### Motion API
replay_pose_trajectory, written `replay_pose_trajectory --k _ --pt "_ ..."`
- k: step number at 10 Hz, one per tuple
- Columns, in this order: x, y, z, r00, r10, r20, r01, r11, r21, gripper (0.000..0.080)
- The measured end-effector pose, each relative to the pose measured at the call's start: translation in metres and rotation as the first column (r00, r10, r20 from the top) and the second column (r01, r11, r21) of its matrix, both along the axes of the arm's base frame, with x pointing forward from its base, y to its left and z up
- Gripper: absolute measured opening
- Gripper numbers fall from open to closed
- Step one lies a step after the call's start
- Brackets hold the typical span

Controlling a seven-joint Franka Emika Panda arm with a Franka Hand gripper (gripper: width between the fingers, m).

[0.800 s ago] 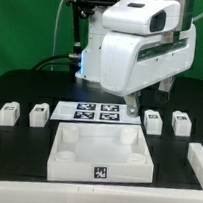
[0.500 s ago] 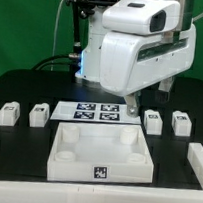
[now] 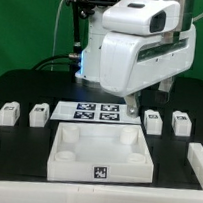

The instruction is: Assemble one leg

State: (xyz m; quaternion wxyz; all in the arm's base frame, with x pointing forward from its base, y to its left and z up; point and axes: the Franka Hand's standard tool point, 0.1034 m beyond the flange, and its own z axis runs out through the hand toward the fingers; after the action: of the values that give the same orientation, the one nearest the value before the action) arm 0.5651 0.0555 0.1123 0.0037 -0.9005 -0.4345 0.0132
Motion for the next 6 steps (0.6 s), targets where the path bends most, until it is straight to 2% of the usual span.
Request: replay_pose_trajectory --k 4,5,6 --pt "-0.003 -0.001 -0.001 0.998 0.056 0.002 -0.056 0.998 0.002 0.065" --pt "-0.023 -0.007 -0.006 0.991 0.135 0.003 -0.135 0.991 0.002 0.065" --pt "-0.047 -0.018 -0.01 0.954 0.3 0.0 -0.3 0.954 0.005 0.065"
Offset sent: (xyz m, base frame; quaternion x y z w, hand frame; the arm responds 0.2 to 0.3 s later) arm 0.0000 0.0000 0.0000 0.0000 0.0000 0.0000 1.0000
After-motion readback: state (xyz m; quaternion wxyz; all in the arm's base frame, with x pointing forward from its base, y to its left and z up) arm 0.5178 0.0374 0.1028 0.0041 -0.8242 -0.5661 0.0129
